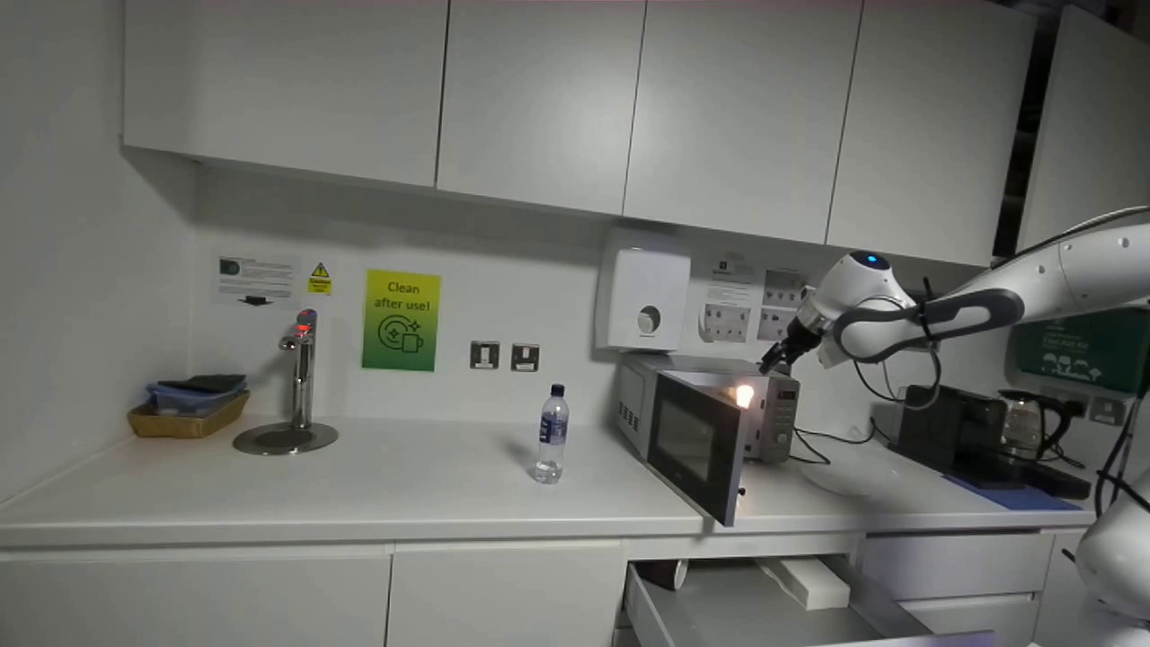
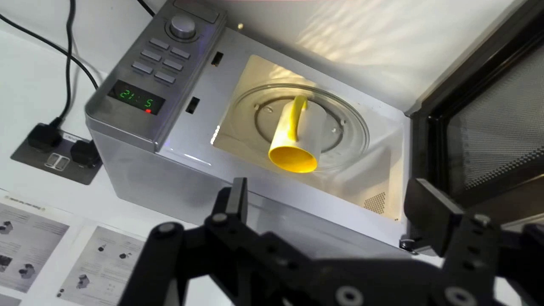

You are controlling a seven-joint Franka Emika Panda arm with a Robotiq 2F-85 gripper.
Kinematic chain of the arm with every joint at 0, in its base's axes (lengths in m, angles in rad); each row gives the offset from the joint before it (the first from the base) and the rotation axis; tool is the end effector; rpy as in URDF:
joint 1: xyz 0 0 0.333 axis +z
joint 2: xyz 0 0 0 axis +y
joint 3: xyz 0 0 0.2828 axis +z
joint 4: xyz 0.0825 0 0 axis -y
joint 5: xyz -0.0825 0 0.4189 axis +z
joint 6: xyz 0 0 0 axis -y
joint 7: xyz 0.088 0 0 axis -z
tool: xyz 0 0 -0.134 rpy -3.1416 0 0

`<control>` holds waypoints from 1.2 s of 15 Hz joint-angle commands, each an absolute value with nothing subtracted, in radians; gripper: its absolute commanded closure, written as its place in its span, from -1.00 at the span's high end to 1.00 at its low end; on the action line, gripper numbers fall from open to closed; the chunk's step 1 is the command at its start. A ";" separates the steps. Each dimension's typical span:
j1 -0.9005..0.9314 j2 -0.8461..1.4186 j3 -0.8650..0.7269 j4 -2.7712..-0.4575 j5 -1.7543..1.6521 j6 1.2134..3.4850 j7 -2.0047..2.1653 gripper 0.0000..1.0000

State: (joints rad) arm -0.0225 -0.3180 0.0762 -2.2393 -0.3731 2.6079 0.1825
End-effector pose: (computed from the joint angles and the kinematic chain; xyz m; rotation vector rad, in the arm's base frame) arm 0.5636 0.0352 0.5121 2.7257 0.1792 1.0099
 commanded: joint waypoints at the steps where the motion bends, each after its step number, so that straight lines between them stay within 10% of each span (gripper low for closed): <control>1: 0.019 -0.248 0.096 -2.116 -0.303 2.541 0.074 1.00; 18: 0.189 -0.087 0.095 -1.862 0.250 2.200 -0.560 1.00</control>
